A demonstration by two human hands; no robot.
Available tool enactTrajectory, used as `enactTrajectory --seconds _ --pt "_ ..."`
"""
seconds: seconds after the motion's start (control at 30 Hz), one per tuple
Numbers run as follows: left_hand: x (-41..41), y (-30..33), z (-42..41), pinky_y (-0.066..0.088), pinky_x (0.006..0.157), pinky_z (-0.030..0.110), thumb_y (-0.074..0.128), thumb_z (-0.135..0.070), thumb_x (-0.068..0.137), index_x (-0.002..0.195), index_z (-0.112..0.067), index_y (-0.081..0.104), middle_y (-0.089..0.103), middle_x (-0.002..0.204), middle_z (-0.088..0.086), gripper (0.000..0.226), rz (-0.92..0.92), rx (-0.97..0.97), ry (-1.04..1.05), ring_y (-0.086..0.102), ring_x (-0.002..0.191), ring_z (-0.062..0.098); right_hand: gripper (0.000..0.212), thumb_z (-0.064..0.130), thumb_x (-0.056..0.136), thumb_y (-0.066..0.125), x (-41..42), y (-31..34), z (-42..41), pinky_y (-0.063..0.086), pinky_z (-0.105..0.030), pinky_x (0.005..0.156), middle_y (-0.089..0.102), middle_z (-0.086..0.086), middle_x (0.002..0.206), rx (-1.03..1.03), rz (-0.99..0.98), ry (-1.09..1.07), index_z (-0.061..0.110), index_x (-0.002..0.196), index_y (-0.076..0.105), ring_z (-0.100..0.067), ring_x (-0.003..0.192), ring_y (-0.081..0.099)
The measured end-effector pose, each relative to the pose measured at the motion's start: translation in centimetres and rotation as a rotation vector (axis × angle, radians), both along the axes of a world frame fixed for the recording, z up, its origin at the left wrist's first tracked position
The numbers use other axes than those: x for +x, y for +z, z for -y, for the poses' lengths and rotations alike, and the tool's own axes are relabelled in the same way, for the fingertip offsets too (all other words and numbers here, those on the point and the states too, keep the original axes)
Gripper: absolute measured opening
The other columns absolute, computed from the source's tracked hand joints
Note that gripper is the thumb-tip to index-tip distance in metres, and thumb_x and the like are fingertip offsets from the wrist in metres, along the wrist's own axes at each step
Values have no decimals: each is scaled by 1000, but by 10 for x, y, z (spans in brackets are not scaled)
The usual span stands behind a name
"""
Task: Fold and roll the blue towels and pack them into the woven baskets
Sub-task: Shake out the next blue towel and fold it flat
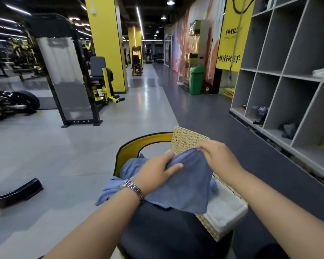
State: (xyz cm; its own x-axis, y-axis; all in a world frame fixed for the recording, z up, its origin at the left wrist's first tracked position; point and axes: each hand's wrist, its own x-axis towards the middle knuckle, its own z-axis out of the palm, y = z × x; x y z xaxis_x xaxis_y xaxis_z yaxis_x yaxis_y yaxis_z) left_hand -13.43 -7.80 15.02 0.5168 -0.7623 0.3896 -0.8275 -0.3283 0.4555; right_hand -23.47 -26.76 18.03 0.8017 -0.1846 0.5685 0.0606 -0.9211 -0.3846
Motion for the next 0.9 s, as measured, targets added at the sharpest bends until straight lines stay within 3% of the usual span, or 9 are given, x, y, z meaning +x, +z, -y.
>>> enactTrajectory --seconds 0.2,0.3,0.4,0.47,0.6,0.7,0.8,0.9 --pt "4 19 -32 39 60 31 56 -40 91 77 -32 43 51 68 -12 21 -60 97 49 47 62 4 17 6 90 55 -20 23 29 46 -35 77 69 -7 89 74 67 -140 13 90 71 -24 87 61" --pt "7 18 -49 47 64 38 53 -20 88 86 -25 48 61 83 -4 8 17 132 169 58 75 17 20 6 90 53 -29 30 34 46 -35 77 68 -5 91 114 68 -178 15 88 71 -22 87 59" --pt "11 14 -65 33 59 34 48 -7 84 78 -19 42 54 76 1 14 95 98 368 55 75 29 20 4 90 52 -37 36 42 45 -33 76 69 -8 92 127 121 -212 12 89 71 -24 87 60" --pt "15 14 -77 35 58 35 48 -3 82 73 -16 45 53 69 5 16 83 65 438 56 72 33 20 5 91 52 -43 39 50 40 -30 74 69 -10 95 136 147 -245 10 93 71 -23 86 58" --pt "22 18 -102 37 65 30 48 6 75 90 -12 62 64 89 11 27 68 -7 499 58 84 31 20 8 93 51 -52 40 66 34 -27 69 69 -12 92 149 146 -312 8 97 70 -20 79 53" --pt "26 20 -114 39 69 31 43 8 74 102 -13 56 63 97 6 37 22 -76 535 58 88 28 19 7 92 52 -55 33 76 32 -27 67 69 -13 88 163 134 -356 7 95 71 -24 78 54" --pt "33 19 -124 39 66 32 43 5 79 96 -19 50 64 96 9 30 -12 -20 580 59 85 31 18 7 92 52 -59 22 86 32 -28 66 67 -11 84 215 109 -389 7 93 70 -25 75 53" --pt "40 15 -133 37 70 30 48 2 84 95 -22 62 63 100 11 31 36 57 574 59 92 32 18 6 91 53 -64 12 93 34 -29 67 69 -13 87 247 95 -412 6 91 70 -24 75 53"
